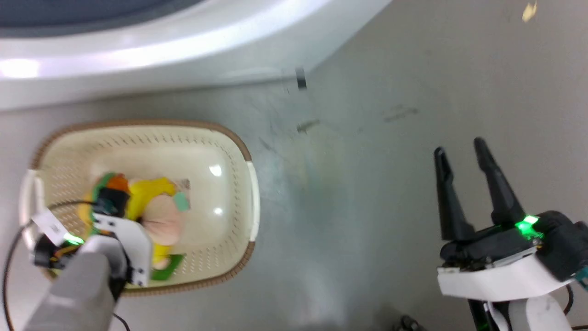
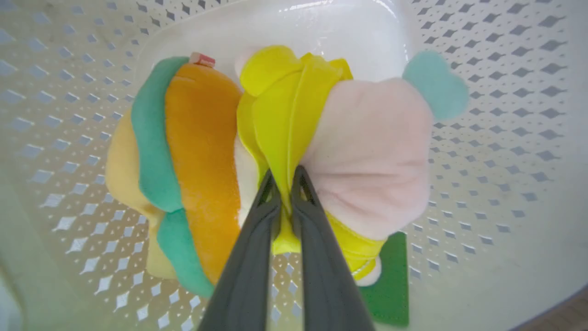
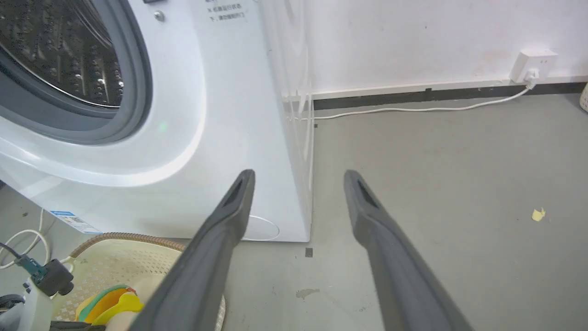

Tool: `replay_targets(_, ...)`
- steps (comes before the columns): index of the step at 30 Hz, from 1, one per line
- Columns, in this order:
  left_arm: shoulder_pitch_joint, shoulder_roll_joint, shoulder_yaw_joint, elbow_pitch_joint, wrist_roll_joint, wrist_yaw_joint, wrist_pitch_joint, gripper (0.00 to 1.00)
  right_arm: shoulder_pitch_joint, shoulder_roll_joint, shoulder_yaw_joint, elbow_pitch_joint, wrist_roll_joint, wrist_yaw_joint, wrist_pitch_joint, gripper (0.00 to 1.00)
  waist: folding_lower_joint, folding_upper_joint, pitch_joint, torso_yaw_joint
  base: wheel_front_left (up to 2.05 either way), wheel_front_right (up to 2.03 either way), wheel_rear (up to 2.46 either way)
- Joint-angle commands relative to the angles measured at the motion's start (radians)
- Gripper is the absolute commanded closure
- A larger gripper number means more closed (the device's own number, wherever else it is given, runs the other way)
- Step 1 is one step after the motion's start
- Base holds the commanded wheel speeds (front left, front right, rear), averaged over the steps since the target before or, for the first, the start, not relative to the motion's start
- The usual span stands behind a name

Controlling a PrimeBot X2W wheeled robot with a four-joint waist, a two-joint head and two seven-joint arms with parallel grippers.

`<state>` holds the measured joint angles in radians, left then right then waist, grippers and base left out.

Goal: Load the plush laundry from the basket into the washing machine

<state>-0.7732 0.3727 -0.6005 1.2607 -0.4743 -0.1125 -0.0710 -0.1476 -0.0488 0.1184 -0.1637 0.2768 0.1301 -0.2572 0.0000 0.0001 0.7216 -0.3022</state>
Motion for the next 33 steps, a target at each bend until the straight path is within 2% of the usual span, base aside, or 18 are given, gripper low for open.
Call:
replay_targets(1, 0.027, -0.02, -0.002, -0.007, -0.005, -0.006, -0.041, 1.0, 0.017, -0.001, 0.002, 0.011, -0.02, 0.001, -0.005, 0.0, 0.0, -0.0001, -0.118, 0.041, 0.0, 0.0, 0.0)
replay_targets(8, 0.133, -0.087, -0.007, -0.053, -0.036, -0.015, -0.166, 1.0, 0.079, -0.001, -0.01, 0.045, -0.074, 0.001, -0.005, 0.0, 0.0, -0.0001, -0.306, 0.091, 0.0, 0.0, 0.0)
replay_targets(14, 0.181, -0.088, 0.03, -0.172, -0.062, -0.016, -0.189, 1.0, 0.123, -0.001, -0.012, 0.062, -0.092, 0.001, -0.005, 0.0, 0.0, -0.0001, -0.39, 0.12, 0.0, 0.0, 0.0)
replay_targets(16, 0.221, -0.058, 0.104, -0.35, -0.07, -0.001, -0.19, 1.0, 0.142, -0.001, -0.009, 0.068, -0.097, 0.001, -0.005, 0.0, 0.0, -0.0001, -0.421, 0.13, 0.0, 0.0, 0.0)
replay_targets(17, 0.221, -0.058, 0.104, -0.35, -0.07, -0.001, -0.19, 1.0, 0.142, -0.001, -0.009, 0.068, -0.097, 0.001, -0.005, 0.0, 0.0, -0.0001, -0.421, 0.13, 0.0, 0.0, 0.0)
replay_targets(18, 0.259, -0.034, 0.151, -0.479, -0.056, 0.021, -0.19, 1.0, 0.149, -0.001, -0.008, 0.07, -0.097, 0.001, -0.005, 0.0, 0.0, -0.0001, -0.432, 0.133, 0.0, 0.0, 0.0)
replay_targets(19, 0.259, -0.034, 0.151, -0.479, -0.056, 0.021, -0.19, 1.0, 0.149, -0.001, -0.008, 0.07, -0.097, 0.001, -0.005, 0.0, 0.0, -0.0001, -0.432, 0.133, 0.0, 0.0, 0.0)
replay_targets(26, 0.329, 0.038, 0.283, -0.9, 0.003, 0.104, -0.191, 1.0, 0.154, -0.001, -0.005, 0.066, -0.088, 0.001, -0.005, 0.0, 0.0, -0.0001, -0.409, 0.127, 0.0, 0.0, 0.0)
replay_targets(33, 0.22, 0.118, 0.35, -1.082, 0.008, 0.15, -0.123, 1.0, 0.12, -0.001, 0.008, 0.053, -0.068, 0.001, -0.005, 0.0, 0.0, -0.0001, -0.317, 0.088, 0.0, 0.0, 0.0)
